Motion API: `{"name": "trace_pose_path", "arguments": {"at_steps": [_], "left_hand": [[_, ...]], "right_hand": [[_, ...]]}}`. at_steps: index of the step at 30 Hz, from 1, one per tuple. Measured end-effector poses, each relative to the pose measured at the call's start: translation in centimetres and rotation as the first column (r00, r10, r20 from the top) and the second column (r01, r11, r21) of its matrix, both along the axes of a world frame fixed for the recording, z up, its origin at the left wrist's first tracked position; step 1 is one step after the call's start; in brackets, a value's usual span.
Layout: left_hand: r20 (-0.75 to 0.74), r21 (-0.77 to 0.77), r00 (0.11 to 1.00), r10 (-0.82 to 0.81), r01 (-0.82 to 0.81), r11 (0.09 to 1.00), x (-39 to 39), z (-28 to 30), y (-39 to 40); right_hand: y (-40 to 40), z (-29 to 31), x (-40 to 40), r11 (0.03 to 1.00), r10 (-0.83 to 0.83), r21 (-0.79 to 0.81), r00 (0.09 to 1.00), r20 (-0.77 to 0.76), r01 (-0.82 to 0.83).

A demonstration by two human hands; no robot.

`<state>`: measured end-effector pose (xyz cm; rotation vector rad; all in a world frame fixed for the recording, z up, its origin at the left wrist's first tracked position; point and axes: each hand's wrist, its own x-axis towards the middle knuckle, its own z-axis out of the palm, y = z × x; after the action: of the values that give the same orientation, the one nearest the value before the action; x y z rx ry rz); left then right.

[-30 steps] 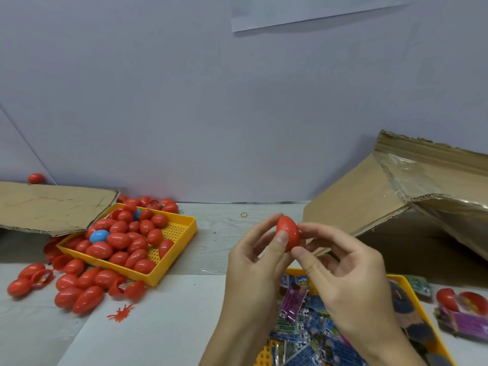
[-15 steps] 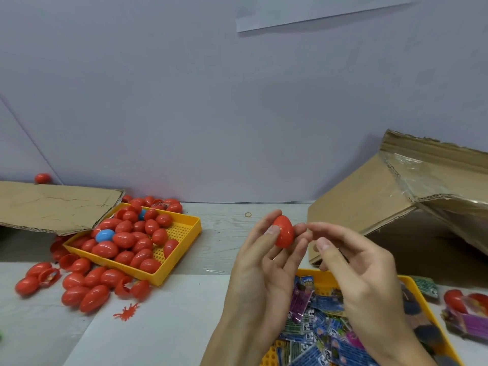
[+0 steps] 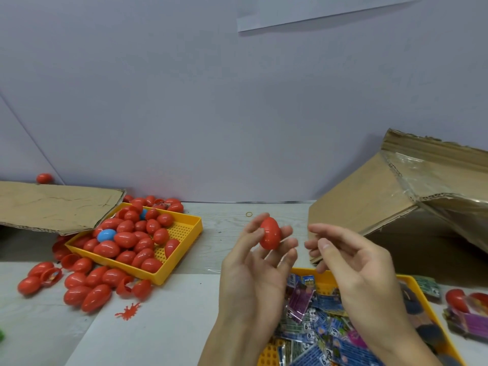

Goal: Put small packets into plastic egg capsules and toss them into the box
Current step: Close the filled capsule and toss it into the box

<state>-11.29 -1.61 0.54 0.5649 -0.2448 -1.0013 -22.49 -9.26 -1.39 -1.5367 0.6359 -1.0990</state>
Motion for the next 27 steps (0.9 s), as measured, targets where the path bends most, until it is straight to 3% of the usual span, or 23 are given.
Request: {"name": "trace_pose_path", "arguments": {"at_steps": [3,6,9,12,14,18,24,27], "left_hand": [[0.181,0.081,0.973,0.141,-0.158,0.984,0.8,-0.5,-0.1],[0.383,0.152,0.9,0.21,-0.286,0.946,1.1,-1.1,-0.2],[0.544,0.191,0.816,0.196,-0.348,0.918,1.0,-1.6,-0.3],[0.589,0.201,0.786,0.188,-0.367,0.908,1.1,-1.8,-0.3],[0.597,0.209,0.782,0.181,-0.369,0.905,1.1,-1.7,-0.4],[0.602,0.219,0.781,0.168,-0.363,0.906,0.9,-1.6,-0.4],[0.569,0.204,0.802,0.179,-0.349,0.915,0.9,-1.4,-0.6],[0.555,0.205,0.814,0.174,-0.336,0.919,0.9,-1.3,-0.6]], "right_hand": [[-0.3,-0.3,-0.1,1.0,0.022,-0.014,0.985,-0.17,-0.025],[-0.6,-0.3,-0.5,0.987,-0.033,-0.156,0.916,-0.399,-0.032],[-0.5,-0.1,-0.8,0.94,-0.103,-0.319,0.791,-0.604,-0.121],[-0.1,0.0,-0.5,0.918,-0.112,-0.321,0.624,-0.773,-0.233],[0.1,0.0,-0.2,0.924,-0.109,-0.293,0.566,-0.817,-0.245],[0.0,0.2,-0.3,0.946,-0.066,-0.251,0.636,-0.769,-0.205],[-0.5,0.6,-0.8,0.967,0.138,-0.082,0.771,-0.622,-0.239],[-0.8,0.7,-1.1,0.97,0.181,-0.02,0.781,-0.597,-0.241]]}}
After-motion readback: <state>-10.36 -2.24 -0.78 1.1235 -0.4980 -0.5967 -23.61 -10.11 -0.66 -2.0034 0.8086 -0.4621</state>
